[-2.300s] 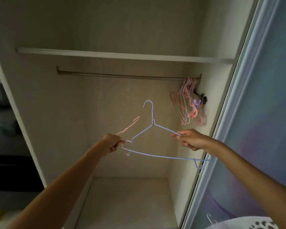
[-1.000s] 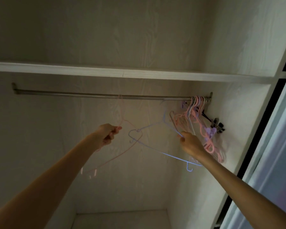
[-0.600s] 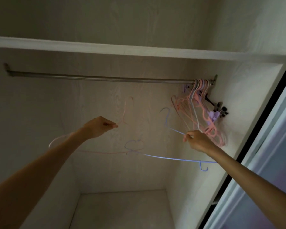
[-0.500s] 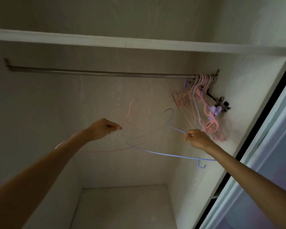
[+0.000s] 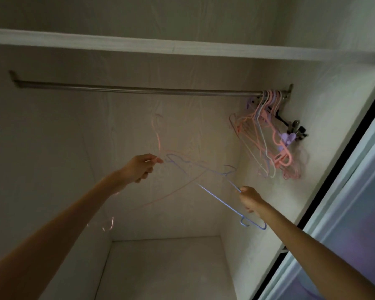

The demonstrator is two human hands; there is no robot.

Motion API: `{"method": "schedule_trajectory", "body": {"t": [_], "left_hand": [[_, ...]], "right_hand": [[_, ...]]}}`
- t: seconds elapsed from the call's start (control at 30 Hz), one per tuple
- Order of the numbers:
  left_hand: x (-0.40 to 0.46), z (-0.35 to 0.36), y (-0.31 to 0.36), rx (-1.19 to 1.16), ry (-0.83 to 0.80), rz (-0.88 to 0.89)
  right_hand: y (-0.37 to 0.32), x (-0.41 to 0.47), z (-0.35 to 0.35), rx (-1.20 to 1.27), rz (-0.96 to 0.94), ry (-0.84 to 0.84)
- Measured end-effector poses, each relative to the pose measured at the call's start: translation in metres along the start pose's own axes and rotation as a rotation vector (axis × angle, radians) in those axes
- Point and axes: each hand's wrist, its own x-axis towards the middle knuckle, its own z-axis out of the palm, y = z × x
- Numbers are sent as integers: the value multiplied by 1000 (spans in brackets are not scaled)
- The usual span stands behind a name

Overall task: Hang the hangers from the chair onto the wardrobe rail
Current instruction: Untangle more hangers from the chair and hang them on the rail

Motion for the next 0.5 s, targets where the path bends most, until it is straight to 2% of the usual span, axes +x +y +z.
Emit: {"method": "schedule_trajectory", "body": {"t": [0.13, 0.2, 0.27, 0.4, 0.5], "left_hand": [[-11, -9, -12, -62, -89, -73], [-16, -6, -14, -21, -137, -129], [-17, -1, -18, 67, -72, -166], [-12, 1, -27, 329, 160, -113], [-12, -4, -24, 555, 276, -72]], "right_hand": [[-1, 8, 7, 434, 101, -35], [-9, 8, 9, 490, 108, -30], [-17, 6, 9, 456, 74, -20], [-26, -3, 15, 394, 15, -77], [-34, -12, 19, 43, -95, 7]]}}
